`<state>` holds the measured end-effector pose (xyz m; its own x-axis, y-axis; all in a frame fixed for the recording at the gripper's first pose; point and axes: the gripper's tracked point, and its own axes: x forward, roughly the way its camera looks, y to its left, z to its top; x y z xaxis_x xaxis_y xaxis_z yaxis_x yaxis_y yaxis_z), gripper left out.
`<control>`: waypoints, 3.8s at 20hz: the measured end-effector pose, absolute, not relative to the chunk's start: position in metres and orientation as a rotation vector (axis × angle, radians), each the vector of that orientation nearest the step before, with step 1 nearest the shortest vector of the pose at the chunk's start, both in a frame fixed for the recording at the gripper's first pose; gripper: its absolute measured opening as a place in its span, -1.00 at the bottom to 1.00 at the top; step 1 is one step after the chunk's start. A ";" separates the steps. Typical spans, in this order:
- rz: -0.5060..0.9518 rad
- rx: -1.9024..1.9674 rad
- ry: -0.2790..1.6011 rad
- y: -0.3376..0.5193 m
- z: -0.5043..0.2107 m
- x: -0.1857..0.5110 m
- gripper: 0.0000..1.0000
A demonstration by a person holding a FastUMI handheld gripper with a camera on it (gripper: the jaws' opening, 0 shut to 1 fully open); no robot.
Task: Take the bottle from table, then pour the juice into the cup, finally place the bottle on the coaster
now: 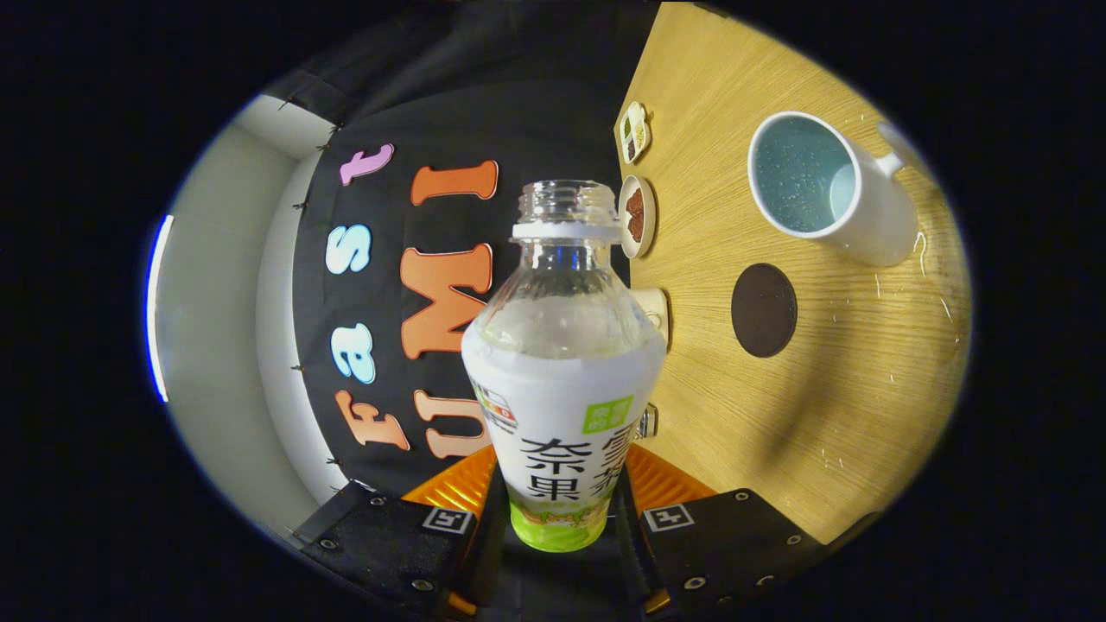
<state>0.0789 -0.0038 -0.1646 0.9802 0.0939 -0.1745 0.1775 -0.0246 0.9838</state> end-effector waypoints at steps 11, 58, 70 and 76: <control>-0.088 1.669 0.214 -0.007 -0.168 0.080 0.15; -0.186 1.871 0.199 -0.030 -0.159 0.089 0.17; -0.177 1.929 0.167 -0.036 -0.147 0.091 0.17; -0.184 1.961 0.144 -0.043 -0.140 0.093 0.18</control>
